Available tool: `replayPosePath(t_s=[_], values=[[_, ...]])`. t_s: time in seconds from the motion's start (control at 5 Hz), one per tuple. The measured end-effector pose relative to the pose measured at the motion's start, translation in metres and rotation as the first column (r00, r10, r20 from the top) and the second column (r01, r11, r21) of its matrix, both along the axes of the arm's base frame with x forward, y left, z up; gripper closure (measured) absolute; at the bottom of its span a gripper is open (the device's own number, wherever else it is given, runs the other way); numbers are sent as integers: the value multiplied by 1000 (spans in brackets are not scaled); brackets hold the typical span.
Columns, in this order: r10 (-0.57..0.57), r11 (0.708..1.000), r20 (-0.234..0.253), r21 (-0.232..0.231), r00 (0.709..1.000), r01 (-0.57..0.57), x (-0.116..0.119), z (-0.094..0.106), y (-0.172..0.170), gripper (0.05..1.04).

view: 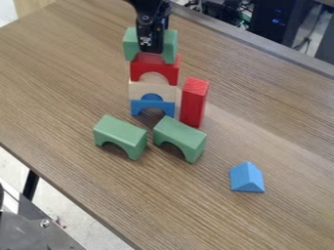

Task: Take the green arch off of the other green arch and put it on top of the red arch

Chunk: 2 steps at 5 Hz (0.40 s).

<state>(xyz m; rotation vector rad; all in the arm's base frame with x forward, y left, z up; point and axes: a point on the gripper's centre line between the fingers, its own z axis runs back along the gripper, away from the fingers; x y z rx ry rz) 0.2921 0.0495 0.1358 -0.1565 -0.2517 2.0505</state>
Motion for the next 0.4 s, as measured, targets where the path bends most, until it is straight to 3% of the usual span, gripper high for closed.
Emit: replayPosePath(t_s=[0.4], values=[[-7,1000,-1,17,1000,7,6,-4,1,530]])
